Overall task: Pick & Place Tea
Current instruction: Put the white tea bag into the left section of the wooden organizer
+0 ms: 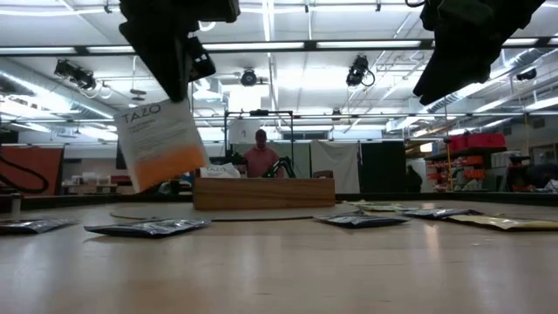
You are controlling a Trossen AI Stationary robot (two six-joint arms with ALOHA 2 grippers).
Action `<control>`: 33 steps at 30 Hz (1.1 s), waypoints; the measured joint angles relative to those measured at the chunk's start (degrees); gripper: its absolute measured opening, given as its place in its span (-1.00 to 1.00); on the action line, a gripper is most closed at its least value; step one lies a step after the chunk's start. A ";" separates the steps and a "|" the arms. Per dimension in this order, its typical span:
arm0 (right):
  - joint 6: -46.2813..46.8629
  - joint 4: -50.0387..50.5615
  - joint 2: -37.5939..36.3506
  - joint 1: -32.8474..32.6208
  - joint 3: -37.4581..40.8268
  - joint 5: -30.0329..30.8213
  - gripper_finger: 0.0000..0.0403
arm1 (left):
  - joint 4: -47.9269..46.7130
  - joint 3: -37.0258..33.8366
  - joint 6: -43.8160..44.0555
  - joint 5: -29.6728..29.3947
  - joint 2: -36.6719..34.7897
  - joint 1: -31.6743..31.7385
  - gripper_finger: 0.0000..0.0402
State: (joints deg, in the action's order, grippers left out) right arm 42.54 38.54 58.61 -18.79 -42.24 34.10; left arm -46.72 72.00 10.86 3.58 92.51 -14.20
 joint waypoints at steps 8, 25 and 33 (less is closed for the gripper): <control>-1.42 -0.40 0.00 -0.04 0.00 2.52 0.11 | -3.08 2.46 -2.61 0.01 -0.02 5.06 -1.00; -2.05 -1.13 0.00 -0.04 0.00 2.52 0.11 | -8.26 8.20 -15.70 -0.82 -0.02 20.34 -1.00; -2.03 -1.75 0.00 -0.04 0.00 2.54 0.11 | -8.65 8.88 -20.96 -1.17 0.00 28.00 -1.00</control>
State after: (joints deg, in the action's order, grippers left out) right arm 40.51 36.80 58.61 -18.83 -42.24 36.64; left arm -55.37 80.88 -10.10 2.42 92.51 13.80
